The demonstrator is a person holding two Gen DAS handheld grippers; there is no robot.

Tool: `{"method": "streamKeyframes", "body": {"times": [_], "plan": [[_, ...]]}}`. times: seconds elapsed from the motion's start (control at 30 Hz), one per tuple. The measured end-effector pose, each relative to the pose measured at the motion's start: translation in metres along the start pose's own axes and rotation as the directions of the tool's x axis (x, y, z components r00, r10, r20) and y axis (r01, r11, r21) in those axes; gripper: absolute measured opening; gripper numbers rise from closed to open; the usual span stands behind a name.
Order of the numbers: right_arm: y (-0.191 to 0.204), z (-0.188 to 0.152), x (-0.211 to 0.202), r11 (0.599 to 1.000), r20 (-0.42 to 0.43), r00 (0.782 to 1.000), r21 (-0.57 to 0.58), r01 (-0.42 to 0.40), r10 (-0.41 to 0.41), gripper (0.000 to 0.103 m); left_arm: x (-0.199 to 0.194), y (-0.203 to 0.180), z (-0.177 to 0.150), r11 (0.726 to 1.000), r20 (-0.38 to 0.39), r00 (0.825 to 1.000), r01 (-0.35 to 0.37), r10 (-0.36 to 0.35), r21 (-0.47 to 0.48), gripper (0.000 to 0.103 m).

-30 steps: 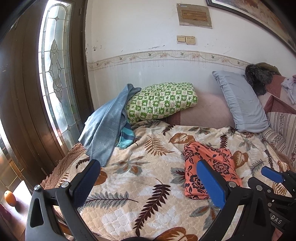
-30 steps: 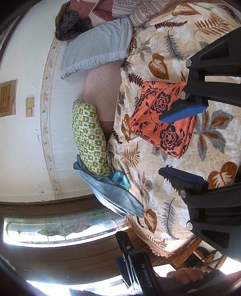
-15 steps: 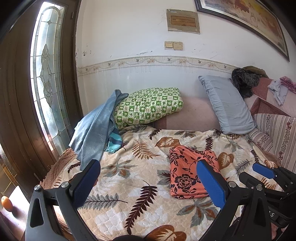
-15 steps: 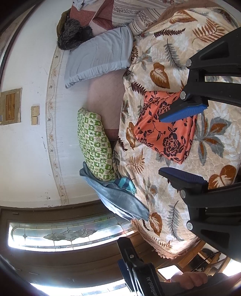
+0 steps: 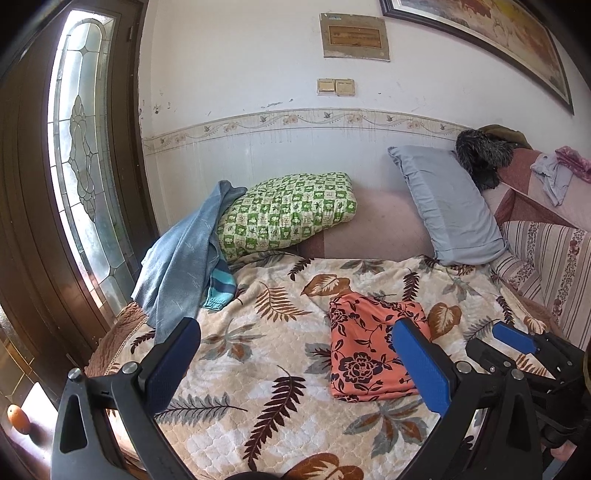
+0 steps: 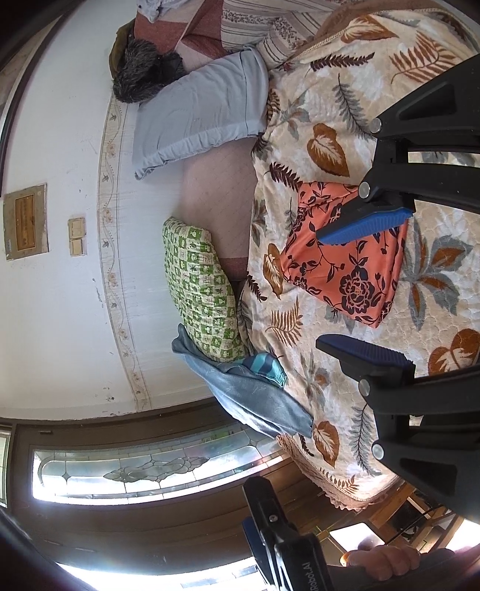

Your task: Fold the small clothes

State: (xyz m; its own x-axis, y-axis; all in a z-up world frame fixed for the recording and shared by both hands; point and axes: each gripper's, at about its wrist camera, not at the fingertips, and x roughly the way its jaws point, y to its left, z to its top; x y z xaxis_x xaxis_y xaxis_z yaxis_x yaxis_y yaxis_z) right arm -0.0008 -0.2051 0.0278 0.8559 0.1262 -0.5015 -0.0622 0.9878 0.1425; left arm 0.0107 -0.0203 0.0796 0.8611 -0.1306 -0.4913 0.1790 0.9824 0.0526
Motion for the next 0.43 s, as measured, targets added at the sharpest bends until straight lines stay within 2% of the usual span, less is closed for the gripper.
{"method": "streamKeyframes", "body": {"times": [0.17,0.3,0.37,0.43], "plan": [[-0.017,0.002,0.022,0.999,-0.022,1.000,0.030,-0.015,0.016,0.055,0.024,-0.008,0.012,0.998,-0.019,0.998,0.060,-0.061,-0.031,0.103],[-0.032,0.004,0.042,0.998,-0.032,0.999,0.060,-0.029,0.031,0.055,0.044,-0.013,0.020,0.988,0.028,0.990,0.138,-0.136,-0.070,0.103],[-0.047,0.004,0.052,0.997,-0.030,0.999,0.078,-0.015,0.018,0.055,0.064,-0.013,0.022,0.992,0.022,0.995,0.099,-0.097,-0.082,0.103],[-0.072,0.003,0.063,0.992,-0.045,0.999,0.126,0.019,-0.013,0.055,0.093,-0.003,0.020,0.991,-0.023,0.998,0.051,-0.054,-0.124,0.103]]}}
